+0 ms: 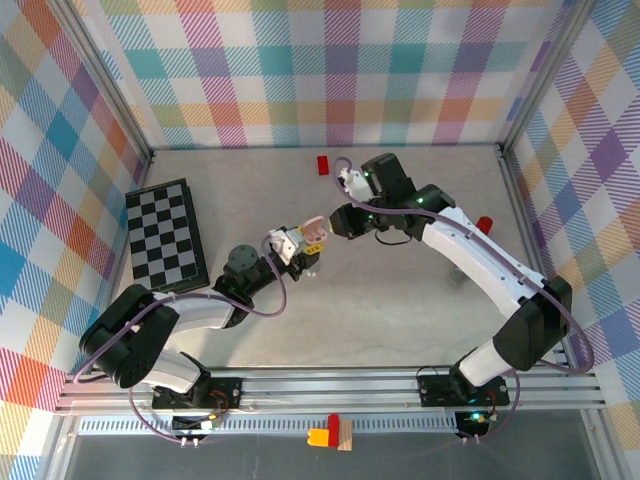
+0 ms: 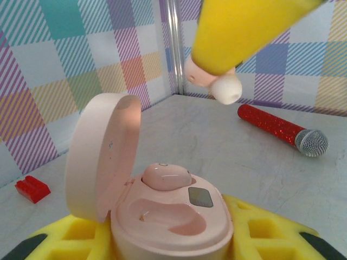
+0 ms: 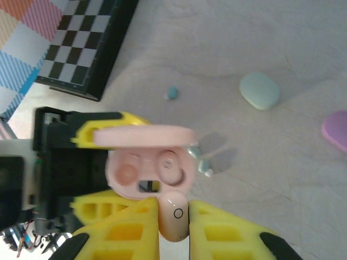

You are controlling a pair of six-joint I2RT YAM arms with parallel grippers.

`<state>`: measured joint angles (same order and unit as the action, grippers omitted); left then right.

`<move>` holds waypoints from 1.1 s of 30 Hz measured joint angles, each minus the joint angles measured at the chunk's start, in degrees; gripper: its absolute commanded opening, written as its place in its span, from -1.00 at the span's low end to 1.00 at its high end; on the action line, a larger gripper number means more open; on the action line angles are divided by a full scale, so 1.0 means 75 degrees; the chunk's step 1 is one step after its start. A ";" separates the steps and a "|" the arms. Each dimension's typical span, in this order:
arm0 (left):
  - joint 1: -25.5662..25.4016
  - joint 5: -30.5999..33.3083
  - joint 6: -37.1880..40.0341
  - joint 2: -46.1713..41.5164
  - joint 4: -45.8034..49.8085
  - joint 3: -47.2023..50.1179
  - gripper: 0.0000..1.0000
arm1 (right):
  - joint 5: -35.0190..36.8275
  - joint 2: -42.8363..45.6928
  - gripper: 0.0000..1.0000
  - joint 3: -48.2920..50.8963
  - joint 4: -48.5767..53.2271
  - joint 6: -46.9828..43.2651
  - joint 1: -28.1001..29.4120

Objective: Insert wireless bluetooth earbuds into charging case

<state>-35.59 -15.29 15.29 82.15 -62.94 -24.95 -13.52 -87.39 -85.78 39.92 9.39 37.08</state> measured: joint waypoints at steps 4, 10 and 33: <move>-0.0050 0.0064 0.0122 0.0017 -0.0006 -0.0064 -0.29 | 0.0009 -0.0280 -0.66 -0.0341 0.0070 -0.0096 0.0207; -0.0076 0.0131 0.0143 0.0102 0.0006 -0.0119 -0.29 | 0.0154 -0.0778 -0.66 -0.0676 0.0341 -0.0323 0.0498; -0.0102 0.0195 -0.0119 0.0111 0.0300 -0.0303 -0.29 | 0.0201 -0.1209 -0.53 -0.0868 0.0370 -0.0565 0.0667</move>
<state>-36.36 -13.82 14.39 82.98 -60.69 -27.22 -12.01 -96.47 -92.29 42.70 5.15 42.09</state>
